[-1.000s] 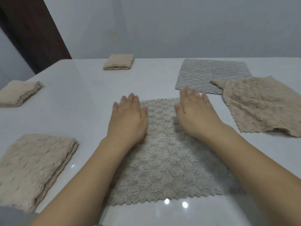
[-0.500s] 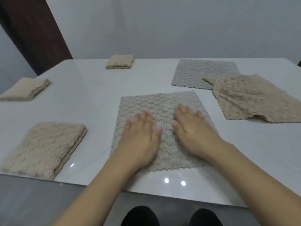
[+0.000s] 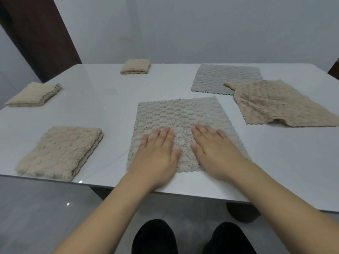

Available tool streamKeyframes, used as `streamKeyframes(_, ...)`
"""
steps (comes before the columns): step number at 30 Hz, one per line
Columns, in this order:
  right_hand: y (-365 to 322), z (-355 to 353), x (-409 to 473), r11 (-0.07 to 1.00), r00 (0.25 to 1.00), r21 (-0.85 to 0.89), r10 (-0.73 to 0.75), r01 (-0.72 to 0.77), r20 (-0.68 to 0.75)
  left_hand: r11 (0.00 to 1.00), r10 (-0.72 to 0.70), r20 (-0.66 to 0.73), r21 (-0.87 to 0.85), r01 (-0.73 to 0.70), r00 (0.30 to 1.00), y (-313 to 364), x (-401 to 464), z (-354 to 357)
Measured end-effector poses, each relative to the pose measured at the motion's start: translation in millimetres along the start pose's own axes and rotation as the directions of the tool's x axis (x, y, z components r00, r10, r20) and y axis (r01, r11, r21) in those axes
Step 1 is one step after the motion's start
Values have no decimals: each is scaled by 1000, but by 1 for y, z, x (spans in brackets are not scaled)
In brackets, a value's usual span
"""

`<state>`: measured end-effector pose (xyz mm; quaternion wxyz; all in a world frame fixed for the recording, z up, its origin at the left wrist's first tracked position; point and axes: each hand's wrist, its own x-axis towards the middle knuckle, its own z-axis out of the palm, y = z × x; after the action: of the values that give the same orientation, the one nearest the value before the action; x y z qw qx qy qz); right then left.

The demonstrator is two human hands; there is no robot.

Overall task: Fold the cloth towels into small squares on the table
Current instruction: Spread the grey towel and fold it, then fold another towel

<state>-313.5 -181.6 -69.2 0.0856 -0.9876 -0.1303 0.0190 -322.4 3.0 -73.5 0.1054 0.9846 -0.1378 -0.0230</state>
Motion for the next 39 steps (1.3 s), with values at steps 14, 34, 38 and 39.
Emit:
streamKeyframes(14, 8, -17, -27, 940, 940, 26, -339, 339, -28, 956, 293, -100, 29, -292, 951, -17, -28, -25)
streamKeyframes(34, 34, -58, -6, 950, 997, 308, 21, -43, 77, 923, -70, 177, -363, 132, 982, -21, -9, -55)
streamKeyframes(38, 61, -66, 10, 753, 982, 646, 189, -127, -26, 893, -147, 119, -411, 183, 982, -36, 0, -65)
streamKeyframes(39, 65, -66, 16, 726, 972, 677, 225, -118, -71, 898, -162, 73, -402, 178, 984, -40, 5, -68)
